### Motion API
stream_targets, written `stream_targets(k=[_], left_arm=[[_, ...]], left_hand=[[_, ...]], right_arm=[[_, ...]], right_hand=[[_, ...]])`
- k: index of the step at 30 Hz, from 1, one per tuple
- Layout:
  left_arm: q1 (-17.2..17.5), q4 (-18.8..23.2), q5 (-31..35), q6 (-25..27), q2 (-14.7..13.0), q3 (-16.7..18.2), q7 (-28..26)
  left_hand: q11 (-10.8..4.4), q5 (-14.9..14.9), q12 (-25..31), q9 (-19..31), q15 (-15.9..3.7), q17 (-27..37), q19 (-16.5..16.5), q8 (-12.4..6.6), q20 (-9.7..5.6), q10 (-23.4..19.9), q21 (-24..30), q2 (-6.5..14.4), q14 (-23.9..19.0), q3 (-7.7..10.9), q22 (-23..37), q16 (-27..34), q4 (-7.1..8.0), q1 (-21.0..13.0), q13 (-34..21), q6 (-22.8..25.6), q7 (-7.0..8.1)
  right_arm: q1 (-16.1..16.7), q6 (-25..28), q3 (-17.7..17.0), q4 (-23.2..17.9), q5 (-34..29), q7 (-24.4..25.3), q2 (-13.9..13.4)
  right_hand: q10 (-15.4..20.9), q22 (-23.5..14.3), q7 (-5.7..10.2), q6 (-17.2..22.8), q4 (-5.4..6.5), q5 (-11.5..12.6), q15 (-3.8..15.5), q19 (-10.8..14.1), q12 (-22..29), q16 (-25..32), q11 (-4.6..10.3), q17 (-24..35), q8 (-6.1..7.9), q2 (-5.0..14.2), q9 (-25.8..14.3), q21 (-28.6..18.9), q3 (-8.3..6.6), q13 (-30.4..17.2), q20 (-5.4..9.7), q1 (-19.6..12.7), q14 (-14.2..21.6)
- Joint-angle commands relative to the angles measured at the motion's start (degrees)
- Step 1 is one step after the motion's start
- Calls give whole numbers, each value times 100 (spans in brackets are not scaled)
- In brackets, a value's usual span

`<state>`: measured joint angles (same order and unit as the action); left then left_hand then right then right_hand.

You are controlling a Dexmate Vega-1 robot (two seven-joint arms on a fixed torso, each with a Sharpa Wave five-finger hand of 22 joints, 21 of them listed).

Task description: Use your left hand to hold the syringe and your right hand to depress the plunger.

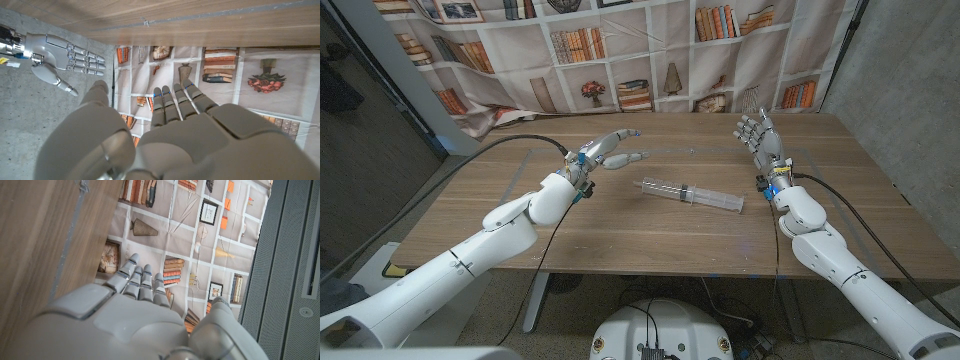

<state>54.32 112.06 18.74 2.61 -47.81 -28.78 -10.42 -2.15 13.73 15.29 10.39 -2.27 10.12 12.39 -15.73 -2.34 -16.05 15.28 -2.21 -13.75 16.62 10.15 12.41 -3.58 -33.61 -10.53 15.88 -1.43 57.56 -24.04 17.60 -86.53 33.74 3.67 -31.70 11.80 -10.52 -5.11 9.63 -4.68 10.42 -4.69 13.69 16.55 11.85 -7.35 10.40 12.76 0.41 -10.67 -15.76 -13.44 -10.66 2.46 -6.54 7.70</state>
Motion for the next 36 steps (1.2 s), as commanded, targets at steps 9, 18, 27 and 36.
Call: stream_targets(k=[9, 18, 27, 36], left_arm=[[-447, 512, 695, 855, -234, -353, 1060], [-767, 542, 1120, 1025, -217, -648, 1514], [-1189, 607, 1492, 1034, -230, -900, 2252], [-1525, 669, 1824, 1166, -201, -1043, 2999]], left_hand=[[-23, 43, -12, 17, -66, 11, 80, 39, -148, -85, -1, -20, -78, 48, 4, -10, -127, -159, -25, 45, -13], [-105, 81, -56, 22, -148, 7, 181, 79, -159, -221, -31, -161, -248, 59, 3, -24, -333, -472, -32, 147, 56], [-168, 108, -46, 26, -192, 11, 330, 57, -201, -435, -18, -190, -409, 75, 9, -22, -406, -639, -36, 361, 103], [-230, 132, -53, 29, -287, 13, 593, 49, -271, -667, 29, -213, -649, 98, 11, -6, -469, -842, -39, 563, 164]], right_arm=[[41, -3, 8, 22, 71, -86, -11], [99, 16, -14, -18, 116, -81, -29], [141, 24, -35, -61, 131, -76, -54], [161, -6, -54, -40, 158, -121, -69]], right_hand=[[69, -10, 11, 40, -17, 40, -3, 64, -34, -23, 0, 15, -24, 15, -15, 20, -4, -12, -26, -45, 33], [70, -10, 14, 37, -17, 39, -3, 71, -44, -32, -11, 16, -34, 18, -15, 28, 0, -12, -29, -43, 36], [72, -11, 34, 111, -17, 39, -10, 82, -56, -40, -2, 18, -17, 20, -16, 37, 5, -12, -37, -39, 44], [75, -11, 44, 128, -16, 38, -10, 90, -64, -47, 0, 19, -20, 23, -17, 45, 9, -13, -49, -36, 48]])
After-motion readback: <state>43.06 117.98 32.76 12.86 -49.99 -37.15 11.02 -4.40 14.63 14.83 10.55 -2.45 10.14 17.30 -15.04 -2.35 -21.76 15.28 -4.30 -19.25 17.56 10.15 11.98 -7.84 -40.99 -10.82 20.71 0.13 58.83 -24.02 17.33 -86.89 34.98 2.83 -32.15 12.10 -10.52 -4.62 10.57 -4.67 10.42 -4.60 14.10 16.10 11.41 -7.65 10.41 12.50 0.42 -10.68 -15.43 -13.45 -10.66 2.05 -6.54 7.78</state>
